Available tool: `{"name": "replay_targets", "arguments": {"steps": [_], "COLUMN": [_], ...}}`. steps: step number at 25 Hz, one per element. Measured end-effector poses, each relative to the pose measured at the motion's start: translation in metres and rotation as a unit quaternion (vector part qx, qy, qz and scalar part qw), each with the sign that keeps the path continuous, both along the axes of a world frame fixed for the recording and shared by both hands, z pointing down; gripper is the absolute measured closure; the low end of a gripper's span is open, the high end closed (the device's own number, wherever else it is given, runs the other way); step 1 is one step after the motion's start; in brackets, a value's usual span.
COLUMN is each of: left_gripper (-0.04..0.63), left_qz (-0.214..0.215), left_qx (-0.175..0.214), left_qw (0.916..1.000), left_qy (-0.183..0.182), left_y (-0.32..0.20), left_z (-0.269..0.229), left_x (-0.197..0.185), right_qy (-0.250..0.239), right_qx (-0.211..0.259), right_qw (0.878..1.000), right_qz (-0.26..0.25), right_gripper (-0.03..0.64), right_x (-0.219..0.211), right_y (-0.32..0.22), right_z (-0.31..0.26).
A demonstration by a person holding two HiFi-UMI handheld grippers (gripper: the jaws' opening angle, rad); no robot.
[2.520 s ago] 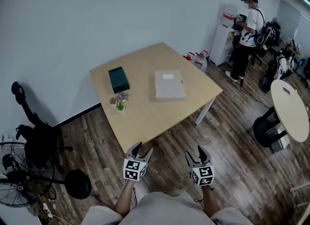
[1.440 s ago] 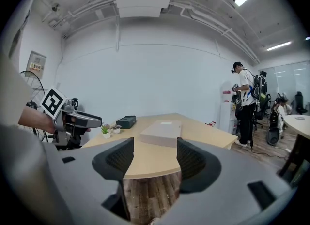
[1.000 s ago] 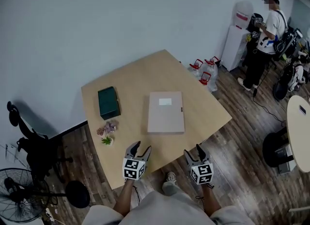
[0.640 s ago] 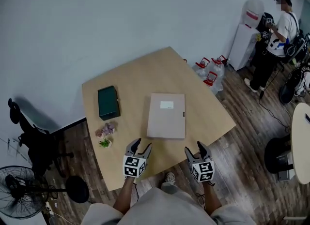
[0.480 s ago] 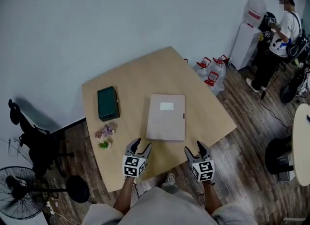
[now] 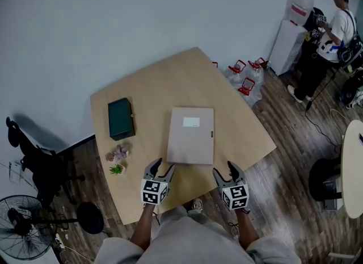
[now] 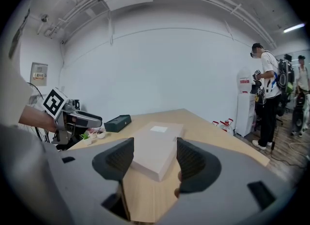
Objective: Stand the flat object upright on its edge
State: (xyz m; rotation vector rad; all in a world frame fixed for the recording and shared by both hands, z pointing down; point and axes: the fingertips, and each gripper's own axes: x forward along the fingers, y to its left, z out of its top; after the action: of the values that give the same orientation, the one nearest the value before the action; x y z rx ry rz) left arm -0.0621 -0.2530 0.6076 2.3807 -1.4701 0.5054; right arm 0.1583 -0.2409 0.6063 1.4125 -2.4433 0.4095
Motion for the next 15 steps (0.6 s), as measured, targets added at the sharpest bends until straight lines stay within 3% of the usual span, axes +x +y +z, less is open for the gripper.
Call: {"name": "replay_targets", "arguments": {"steps": [15], "left_gripper": [0.370], "left_qz": [0.001], "left_qx": [-0.017], "left_qw": [0.9998], "left_qy": [0.010], "left_y": [-0.046], "left_z": [0.014], "left_x": [-0.019], "right_qy": [0.010], "right_qx": [-0.019], "right_qw": [1.000], "right_qz": [0.009], "right_gripper": [0.354], "right_x": [-0.014], "right_y": [-0.038], "right_z": [0.011]}}
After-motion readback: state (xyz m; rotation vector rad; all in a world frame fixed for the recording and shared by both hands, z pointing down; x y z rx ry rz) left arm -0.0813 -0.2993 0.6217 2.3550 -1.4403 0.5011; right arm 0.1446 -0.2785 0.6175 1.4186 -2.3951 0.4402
